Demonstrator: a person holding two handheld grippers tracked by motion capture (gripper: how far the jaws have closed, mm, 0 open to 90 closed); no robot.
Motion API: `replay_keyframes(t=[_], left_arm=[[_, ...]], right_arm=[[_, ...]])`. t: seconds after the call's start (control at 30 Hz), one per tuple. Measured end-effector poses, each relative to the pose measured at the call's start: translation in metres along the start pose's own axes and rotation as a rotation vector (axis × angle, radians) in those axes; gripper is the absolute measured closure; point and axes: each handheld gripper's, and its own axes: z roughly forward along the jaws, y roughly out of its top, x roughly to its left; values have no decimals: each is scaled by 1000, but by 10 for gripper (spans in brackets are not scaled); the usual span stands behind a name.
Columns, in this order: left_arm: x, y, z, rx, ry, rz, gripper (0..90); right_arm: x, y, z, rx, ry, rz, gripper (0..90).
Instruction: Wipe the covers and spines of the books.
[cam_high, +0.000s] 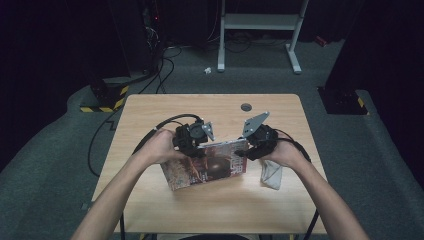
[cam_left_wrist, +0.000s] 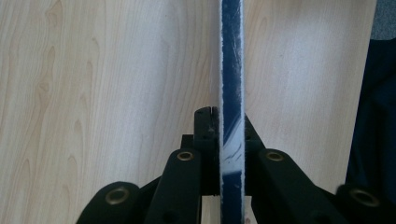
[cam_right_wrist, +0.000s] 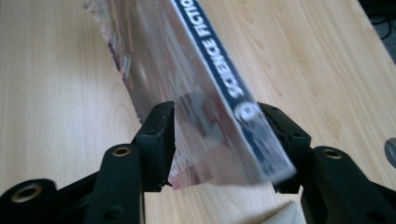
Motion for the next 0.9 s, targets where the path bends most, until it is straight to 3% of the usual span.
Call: replay_keyframes(t=[0.47, 0.67, 0.73, 0.9], left_arm=[[1, 3, 1, 2, 8, 18, 830], [4, 2, 2, 1, -8, -5, 809], [7, 2, 2, 1, -2, 6, 800], [10, 2, 1, -24, -1, -44, 760]], right_arm=[[5, 5, 11, 48, 111, -71, 809], [10, 3, 12, 42, 136, -77, 834], [10, 2, 12, 37, 139, -69, 835], [12, 1, 10, 17, 123, -47, 838]])
